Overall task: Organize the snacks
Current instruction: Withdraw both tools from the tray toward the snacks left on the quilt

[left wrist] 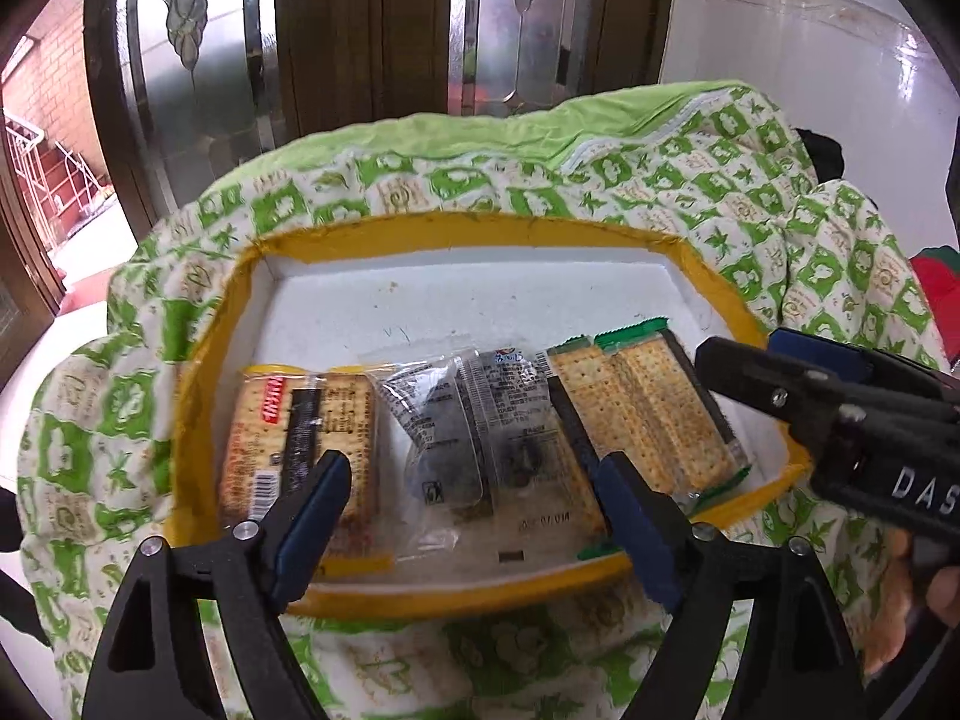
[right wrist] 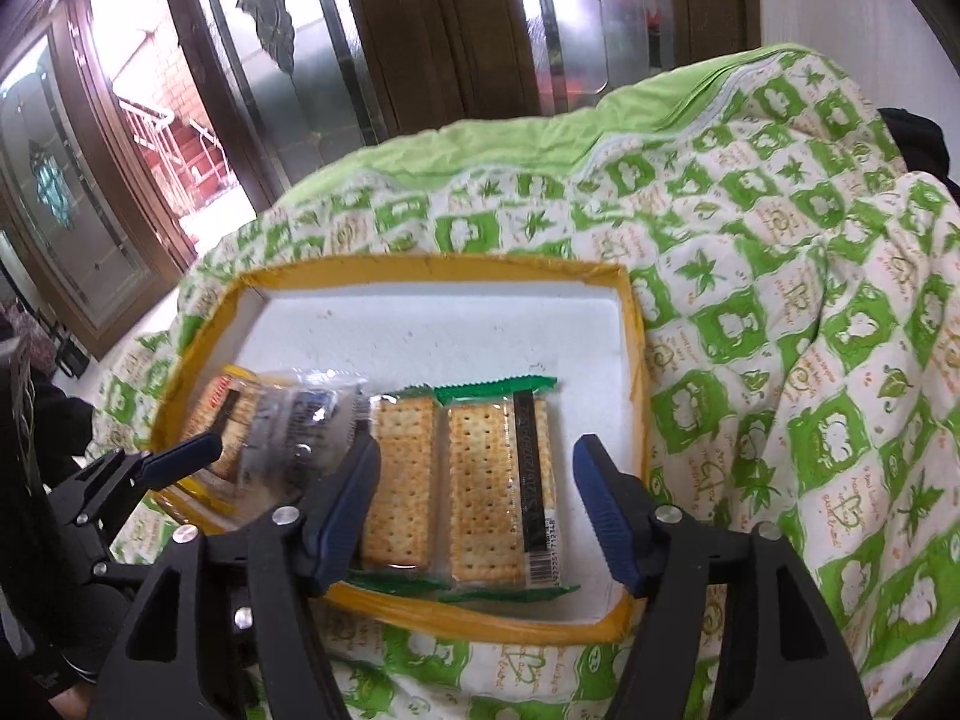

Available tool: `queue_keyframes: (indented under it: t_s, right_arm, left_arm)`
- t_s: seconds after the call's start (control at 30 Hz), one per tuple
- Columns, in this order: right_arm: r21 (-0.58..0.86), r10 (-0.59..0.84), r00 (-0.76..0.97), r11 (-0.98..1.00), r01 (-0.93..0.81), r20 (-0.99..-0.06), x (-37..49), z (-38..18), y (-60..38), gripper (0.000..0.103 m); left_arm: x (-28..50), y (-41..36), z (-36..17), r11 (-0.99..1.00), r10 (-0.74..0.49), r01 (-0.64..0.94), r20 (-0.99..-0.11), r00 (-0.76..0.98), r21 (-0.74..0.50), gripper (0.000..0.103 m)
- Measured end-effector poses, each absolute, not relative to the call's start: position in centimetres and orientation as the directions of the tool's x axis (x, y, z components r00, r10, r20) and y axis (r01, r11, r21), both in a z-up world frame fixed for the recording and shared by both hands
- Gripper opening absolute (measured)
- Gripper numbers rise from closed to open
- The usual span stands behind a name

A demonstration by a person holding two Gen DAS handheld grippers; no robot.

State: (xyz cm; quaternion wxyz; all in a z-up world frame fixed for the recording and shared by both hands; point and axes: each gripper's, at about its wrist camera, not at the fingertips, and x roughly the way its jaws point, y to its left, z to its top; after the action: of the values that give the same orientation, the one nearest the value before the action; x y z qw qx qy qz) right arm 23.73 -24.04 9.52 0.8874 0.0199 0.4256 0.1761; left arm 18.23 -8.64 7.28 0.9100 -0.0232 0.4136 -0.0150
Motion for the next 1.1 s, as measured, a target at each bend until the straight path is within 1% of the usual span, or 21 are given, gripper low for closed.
queue_keyframes:
  t_s: [0.13, 0.33, 0.4, 0.67, 0.73, 0.8, 1.1]
  right_arm:
    - [0.21, 0.335, 0.604, 0.94, -0.27, -0.723, 22.7, 10.3, -25.0, 0.072]
    - [0.232, 0.334, 0.61, 0.942, -0.243, -0.719, 21.8, 10.5, -26.1, 0.074]
    - [0.244, 0.34, 0.61, 0.94, -0.237, -0.716, 21.4, 10.5, -26.5, 0.08]
    - [0.26, 0.352, 0.608, 0.936, -0.237, -0.712, 19.3, 10.5, -26.9, 0.081]
    - [0.256, 0.35, 0.611, 0.937, -0.239, -0.71, 18.7, 10.6, -26.9, 0.082]
    - [0.256, 0.352, 0.614, 0.936, -0.242, -0.706, 17.9, 10.7, -26.9, 0.085]
    - [0.256, 0.358, 0.618, 0.934, -0.251, -0.7, 14.9, 10.8, -27.4, 0.087]
  left_arm:
    - [17.0, -8.6, 7.9, 0.999, -0.038, 0.005, -0.746, 0.664, -0.046, 0.088]
    - [15.2, -8.8, 8.0, 0.999, -0.029, 0.004, -0.746, 0.665, -0.035, 0.088]
    - [14.6, -8.8, 8.0, 0.999, -0.03, 0.003, -0.752, 0.659, -0.037, 0.088]
    - [12.3, -8.6, 8.0, 1.0, -0.022, -0.003, -0.752, 0.659, -0.031, 0.088]
    - [11.7, -8.5, 8.0, 0.999, -0.02, -0.007, -0.75, 0.661, -0.033, 0.088]
    - [11.2, -8.4, 8.1, 0.999, -0.018, -0.01, -0.75, 0.661, -0.034, 0.088]
    - [9.0, -7.9, 8.0, 0.998, -0.016, -0.032, -0.753, 0.657, -0.05, 0.088]
